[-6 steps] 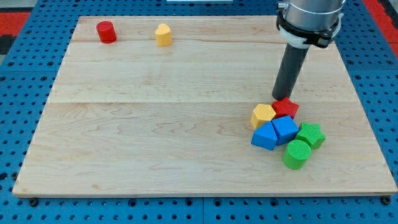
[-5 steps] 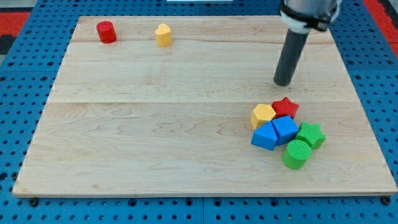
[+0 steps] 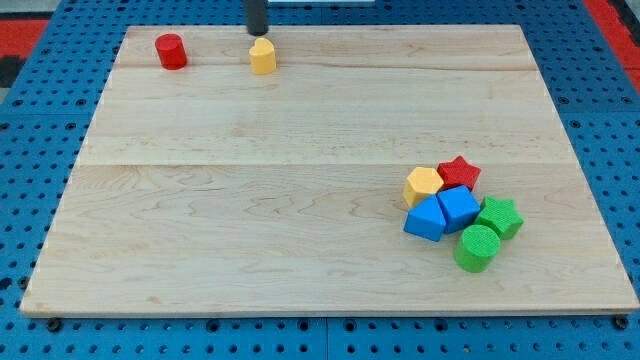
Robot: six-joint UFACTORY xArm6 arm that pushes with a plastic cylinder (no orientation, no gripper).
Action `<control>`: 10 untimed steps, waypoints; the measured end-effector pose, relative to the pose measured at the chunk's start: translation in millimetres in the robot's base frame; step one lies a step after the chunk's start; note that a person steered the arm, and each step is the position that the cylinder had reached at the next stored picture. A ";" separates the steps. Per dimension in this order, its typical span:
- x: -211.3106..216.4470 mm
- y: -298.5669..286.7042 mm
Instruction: Push the yellow heart to the left of the yellow hexagon
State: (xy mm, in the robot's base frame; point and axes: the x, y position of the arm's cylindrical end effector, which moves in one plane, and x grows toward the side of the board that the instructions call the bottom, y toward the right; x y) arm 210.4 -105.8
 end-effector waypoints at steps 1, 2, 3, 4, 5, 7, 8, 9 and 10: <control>95.2 48.4; 100.9 126.4; 145.2 159.0; 149.3 116.5; 123.8 136.8; 213.2 88.3; 227.8 123.0; 170.8 109.9; 208.7 155.6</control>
